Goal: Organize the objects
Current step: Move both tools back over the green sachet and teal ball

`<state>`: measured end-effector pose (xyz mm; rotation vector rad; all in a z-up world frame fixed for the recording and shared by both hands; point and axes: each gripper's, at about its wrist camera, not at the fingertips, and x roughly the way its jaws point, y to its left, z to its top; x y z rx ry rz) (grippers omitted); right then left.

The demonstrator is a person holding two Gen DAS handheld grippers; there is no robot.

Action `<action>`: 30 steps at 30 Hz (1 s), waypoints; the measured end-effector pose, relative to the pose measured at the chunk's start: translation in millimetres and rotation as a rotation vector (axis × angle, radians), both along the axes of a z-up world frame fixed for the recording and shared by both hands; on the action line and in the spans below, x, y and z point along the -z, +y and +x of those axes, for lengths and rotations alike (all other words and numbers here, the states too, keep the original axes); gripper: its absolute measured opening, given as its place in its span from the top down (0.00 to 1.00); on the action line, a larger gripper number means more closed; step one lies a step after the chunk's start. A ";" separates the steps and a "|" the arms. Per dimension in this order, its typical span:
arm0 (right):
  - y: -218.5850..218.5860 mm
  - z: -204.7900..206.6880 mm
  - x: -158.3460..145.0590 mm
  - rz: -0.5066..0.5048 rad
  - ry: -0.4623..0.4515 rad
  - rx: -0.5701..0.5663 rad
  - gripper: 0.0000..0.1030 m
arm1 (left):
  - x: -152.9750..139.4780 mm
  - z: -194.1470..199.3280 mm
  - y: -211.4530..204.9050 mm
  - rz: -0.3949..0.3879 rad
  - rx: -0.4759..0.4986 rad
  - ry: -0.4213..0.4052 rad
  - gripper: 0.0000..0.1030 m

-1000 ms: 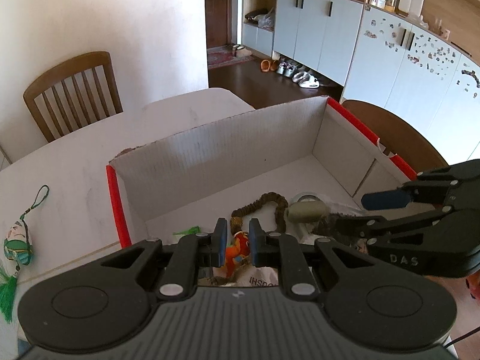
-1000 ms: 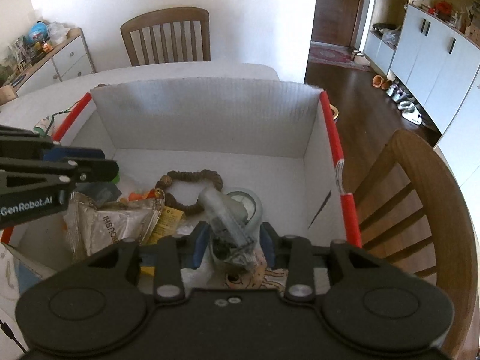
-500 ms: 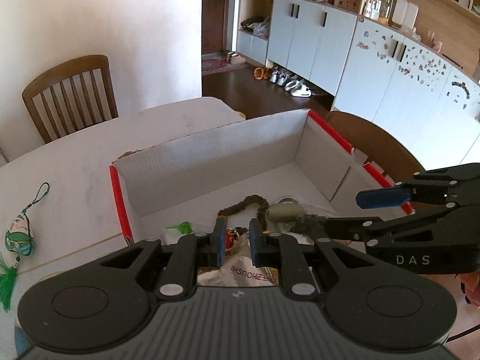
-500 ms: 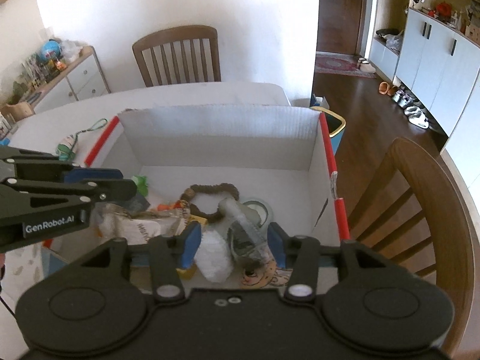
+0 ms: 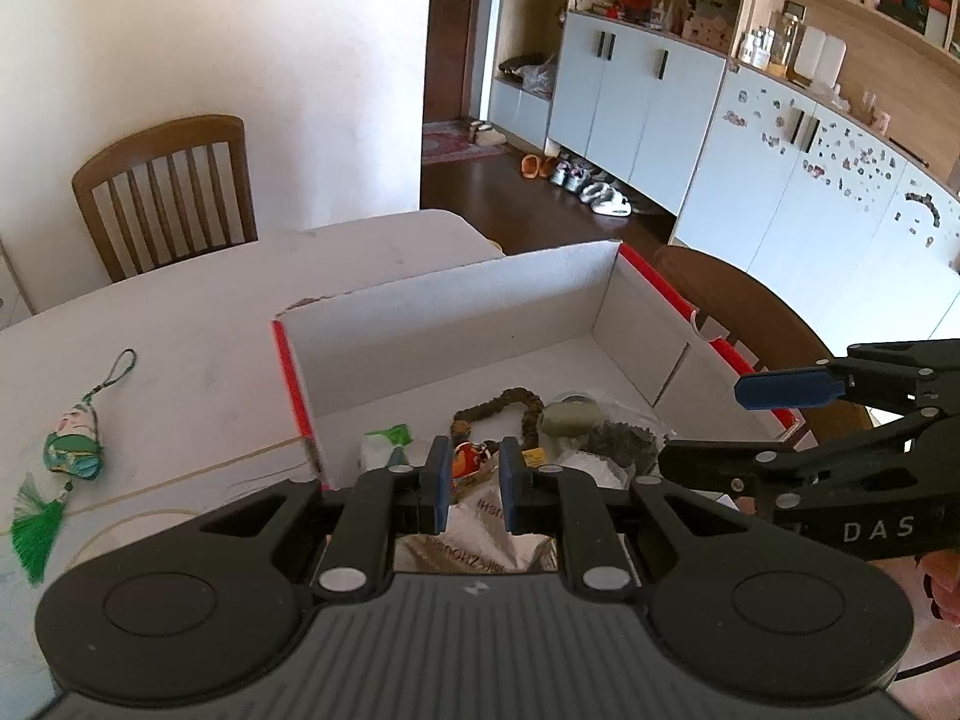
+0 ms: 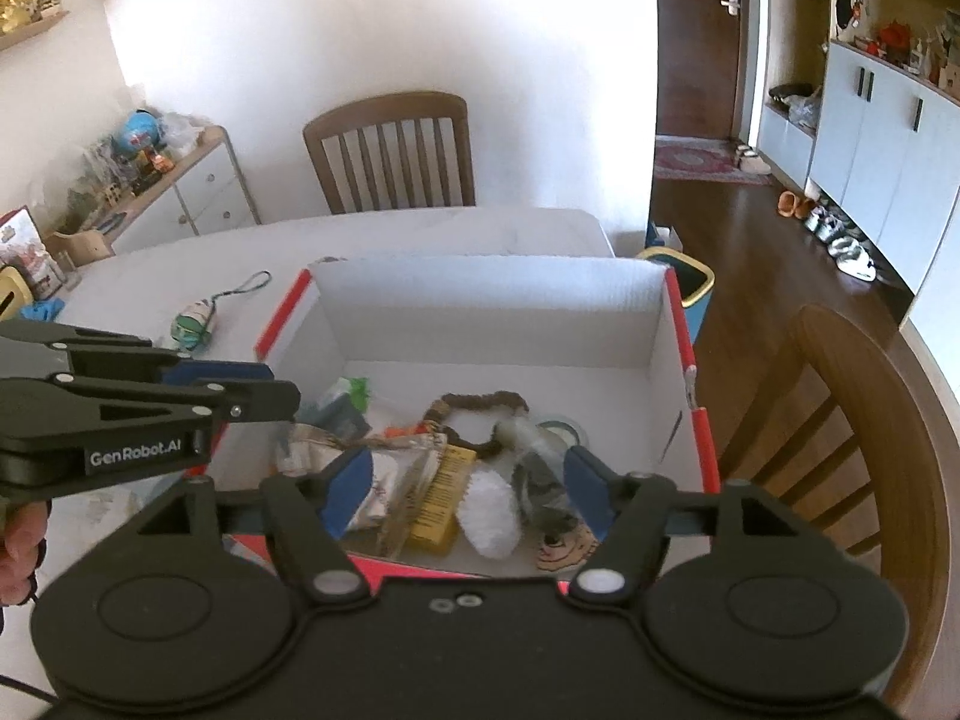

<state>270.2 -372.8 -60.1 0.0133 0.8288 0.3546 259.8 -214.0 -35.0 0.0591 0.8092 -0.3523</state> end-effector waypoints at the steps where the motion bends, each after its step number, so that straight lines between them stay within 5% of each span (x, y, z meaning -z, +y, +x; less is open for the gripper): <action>1: 1.8 -2.1 -2.4 0.005 -0.003 -0.002 0.30 | -1.4 -2.4 2.9 -0.003 -0.001 -0.003 0.85; 16: 62.5 -31.0 -26.8 0.055 -0.047 0.001 0.14 | -18.2 -35.9 75.1 -0.028 -0.029 -0.056 0.85; 19: 80.2 -36.7 -28.6 0.059 -0.054 0.003 0.12 | -19.7 -41.1 94.5 -0.029 -0.039 -0.064 0.69; 21: 94.1 -40.4 -28.8 0.060 -0.055 0.004 0.10 | -20.6 -44.9 108.4 -0.034 -0.051 -0.073 0.42; 30: 146.4 -49.7 -26.1 0.058 -0.049 -0.007 0.07 | -20.8 -52.0 171.6 -0.048 -0.078 -0.086 0.34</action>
